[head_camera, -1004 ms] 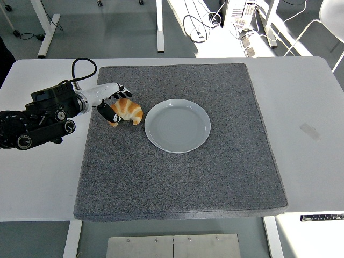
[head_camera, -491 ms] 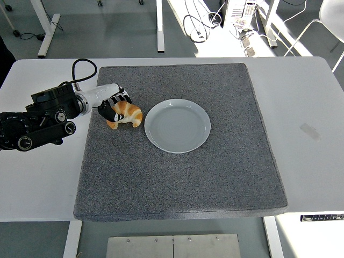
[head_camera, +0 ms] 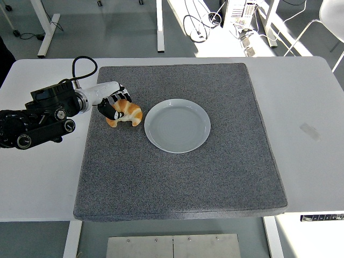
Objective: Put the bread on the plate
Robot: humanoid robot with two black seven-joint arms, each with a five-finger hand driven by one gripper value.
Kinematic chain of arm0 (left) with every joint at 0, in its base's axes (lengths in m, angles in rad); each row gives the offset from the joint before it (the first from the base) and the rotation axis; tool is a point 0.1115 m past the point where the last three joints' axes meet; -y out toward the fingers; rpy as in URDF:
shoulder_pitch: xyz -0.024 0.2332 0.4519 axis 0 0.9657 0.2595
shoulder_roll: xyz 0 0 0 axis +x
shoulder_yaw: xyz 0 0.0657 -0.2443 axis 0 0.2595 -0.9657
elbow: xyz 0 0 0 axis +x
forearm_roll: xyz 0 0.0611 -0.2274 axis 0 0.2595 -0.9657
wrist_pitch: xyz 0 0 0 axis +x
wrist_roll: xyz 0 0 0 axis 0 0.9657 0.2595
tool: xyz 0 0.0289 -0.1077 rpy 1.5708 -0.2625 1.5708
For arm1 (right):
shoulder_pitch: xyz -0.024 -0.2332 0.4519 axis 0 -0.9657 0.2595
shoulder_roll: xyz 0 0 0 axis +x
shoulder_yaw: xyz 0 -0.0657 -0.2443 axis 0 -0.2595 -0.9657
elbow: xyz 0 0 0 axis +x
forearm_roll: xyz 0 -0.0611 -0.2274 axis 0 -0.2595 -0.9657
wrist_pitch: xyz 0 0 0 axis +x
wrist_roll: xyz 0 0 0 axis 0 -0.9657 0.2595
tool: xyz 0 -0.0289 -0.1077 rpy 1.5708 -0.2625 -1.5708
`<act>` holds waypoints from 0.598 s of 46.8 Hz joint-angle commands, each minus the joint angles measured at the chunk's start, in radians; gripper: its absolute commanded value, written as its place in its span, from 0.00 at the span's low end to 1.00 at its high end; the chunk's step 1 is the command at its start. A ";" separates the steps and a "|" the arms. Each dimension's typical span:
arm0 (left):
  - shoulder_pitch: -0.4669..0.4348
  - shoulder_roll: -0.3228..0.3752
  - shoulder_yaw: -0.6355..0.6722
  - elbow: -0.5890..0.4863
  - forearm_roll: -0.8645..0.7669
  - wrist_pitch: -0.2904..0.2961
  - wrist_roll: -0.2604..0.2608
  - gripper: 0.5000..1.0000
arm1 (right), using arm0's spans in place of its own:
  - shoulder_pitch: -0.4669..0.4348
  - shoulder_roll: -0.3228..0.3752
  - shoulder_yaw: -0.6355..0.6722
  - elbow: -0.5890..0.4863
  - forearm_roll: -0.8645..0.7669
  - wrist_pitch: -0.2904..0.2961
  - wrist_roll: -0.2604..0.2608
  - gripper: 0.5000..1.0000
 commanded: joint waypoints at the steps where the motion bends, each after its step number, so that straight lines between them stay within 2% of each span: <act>1: -0.004 0.005 -0.005 0.000 -0.005 -0.005 0.000 0.03 | 0.000 0.000 0.000 0.000 0.000 0.002 0.000 1.00; 8: -0.018 0.019 -0.011 -0.001 -0.011 -0.014 -0.001 0.02 | 0.000 0.000 0.000 0.000 0.000 0.000 0.000 1.00; 22: -0.084 0.071 -0.065 -0.006 -0.022 -0.090 0.002 0.02 | 0.000 0.000 0.000 0.000 0.000 0.000 0.000 1.00; 28: -0.110 0.073 -0.076 -0.008 -0.020 -0.104 0.002 0.02 | 0.000 0.000 0.000 0.000 0.000 0.000 0.000 1.00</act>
